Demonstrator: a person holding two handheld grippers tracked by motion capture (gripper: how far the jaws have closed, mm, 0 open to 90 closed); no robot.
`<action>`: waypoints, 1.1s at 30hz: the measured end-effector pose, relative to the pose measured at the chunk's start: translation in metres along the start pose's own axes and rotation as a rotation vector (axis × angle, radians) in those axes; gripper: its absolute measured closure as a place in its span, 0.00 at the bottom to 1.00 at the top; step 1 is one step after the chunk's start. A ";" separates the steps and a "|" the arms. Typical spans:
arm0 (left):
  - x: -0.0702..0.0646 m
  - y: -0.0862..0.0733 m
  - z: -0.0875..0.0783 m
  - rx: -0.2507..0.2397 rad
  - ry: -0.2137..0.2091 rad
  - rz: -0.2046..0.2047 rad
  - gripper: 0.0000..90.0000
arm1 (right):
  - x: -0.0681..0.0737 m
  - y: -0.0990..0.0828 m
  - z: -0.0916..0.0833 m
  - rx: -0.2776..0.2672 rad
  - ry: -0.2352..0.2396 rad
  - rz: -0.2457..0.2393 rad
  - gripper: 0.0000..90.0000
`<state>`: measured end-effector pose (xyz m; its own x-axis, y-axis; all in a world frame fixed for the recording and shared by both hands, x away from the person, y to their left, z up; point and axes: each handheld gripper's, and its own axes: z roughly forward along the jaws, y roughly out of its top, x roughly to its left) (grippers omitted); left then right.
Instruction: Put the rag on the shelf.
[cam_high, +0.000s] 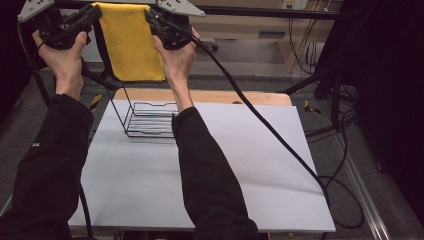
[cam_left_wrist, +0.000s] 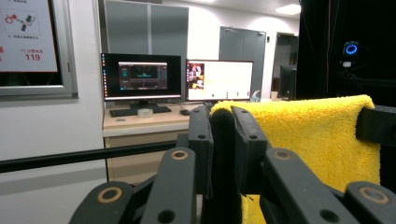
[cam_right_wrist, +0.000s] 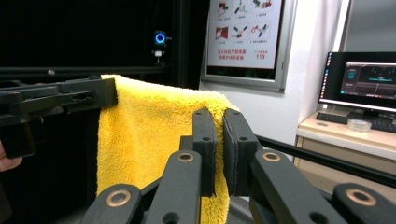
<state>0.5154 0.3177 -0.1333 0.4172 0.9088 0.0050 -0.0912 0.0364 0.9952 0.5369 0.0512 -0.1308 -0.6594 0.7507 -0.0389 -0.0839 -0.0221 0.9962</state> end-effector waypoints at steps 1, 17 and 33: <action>0.000 -0.004 -0.001 0.006 -0.003 0.002 0.87 | 0.000 -0.003 -0.001 0.005 0.003 0.003 0.94; -0.011 -0.044 -0.018 0.064 -0.063 0.010 0.87 | -0.001 -0.038 -0.023 0.089 0.030 0.015 0.94; -0.014 -0.058 -0.037 0.113 -0.085 0.046 0.87 | 0.007 -0.060 -0.033 0.107 0.060 0.012 0.94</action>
<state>0.4813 0.3188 -0.1950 0.4906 0.8697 0.0539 -0.0117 -0.0553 0.9984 0.5126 0.0358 -0.1936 -0.7035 0.7101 -0.0288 0.0019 0.0424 0.9991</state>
